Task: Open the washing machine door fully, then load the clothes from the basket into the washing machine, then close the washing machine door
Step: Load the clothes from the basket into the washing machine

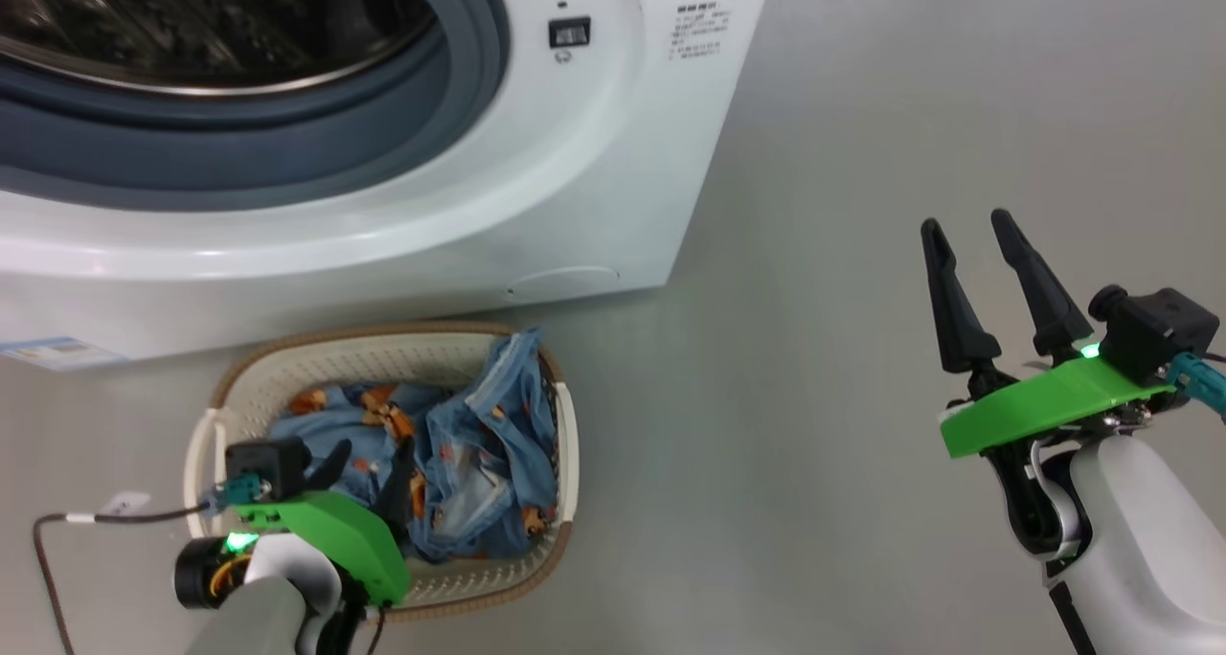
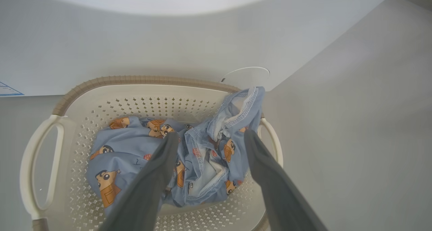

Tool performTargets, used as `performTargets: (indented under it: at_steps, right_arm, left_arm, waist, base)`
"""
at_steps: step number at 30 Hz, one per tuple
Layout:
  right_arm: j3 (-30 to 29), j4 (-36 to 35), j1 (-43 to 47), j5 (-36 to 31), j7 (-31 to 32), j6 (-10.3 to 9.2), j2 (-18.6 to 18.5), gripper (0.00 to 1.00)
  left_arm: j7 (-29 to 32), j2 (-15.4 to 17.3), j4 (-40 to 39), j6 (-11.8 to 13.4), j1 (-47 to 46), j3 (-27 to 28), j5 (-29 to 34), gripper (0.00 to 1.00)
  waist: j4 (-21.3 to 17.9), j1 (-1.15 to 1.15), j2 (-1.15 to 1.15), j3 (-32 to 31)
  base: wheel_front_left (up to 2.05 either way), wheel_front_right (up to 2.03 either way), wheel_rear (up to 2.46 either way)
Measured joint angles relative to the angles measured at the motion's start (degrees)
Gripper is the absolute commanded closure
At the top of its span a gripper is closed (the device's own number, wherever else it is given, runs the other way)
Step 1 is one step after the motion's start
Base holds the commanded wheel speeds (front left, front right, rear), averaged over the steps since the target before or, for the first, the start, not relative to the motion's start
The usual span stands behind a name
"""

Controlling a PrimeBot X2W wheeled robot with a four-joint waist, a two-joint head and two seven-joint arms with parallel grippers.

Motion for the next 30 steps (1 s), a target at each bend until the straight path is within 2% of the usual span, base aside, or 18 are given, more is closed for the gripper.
performTargets:
  at_steps: [8, 15, 30]
  right_arm:
    - [0.9, -1.2, -2.9, -0.3, 0.0, 0.00, 0.5, 0.00]
    - [1.1, -2.9, -5.5, -1.3, -0.2, 0.00, 1.4, 0.00]
    - [1.3, -5.5, -8.8, -1.4, -0.3, 0.00, 4.1, 0.00]
  left_arm:
    - [0.5, -1.4, 10.8, -1.7, -7.9, -1.1, 0.0, 0.00]
    - [2.8, -1.1, 18.0, -2.1, -14.1, -2.2, 0.9, 0.00]
    - [7.1, 2.6, 21.7, -1.1, -23.4, -2.7, 1.1, 0.00]
  waist:
    - [-1.7, 0.00, 0.00, 6.6]
    - [-3.1, 0.00, 0.00, 12.5]
    - [-7.5, 0.00, 0.00, 24.6]
  base:
    - [0.00, 0.00, 0.00]
    - [0.00, 0.00, 0.00]
    - [0.00, 0.00, 0.00]
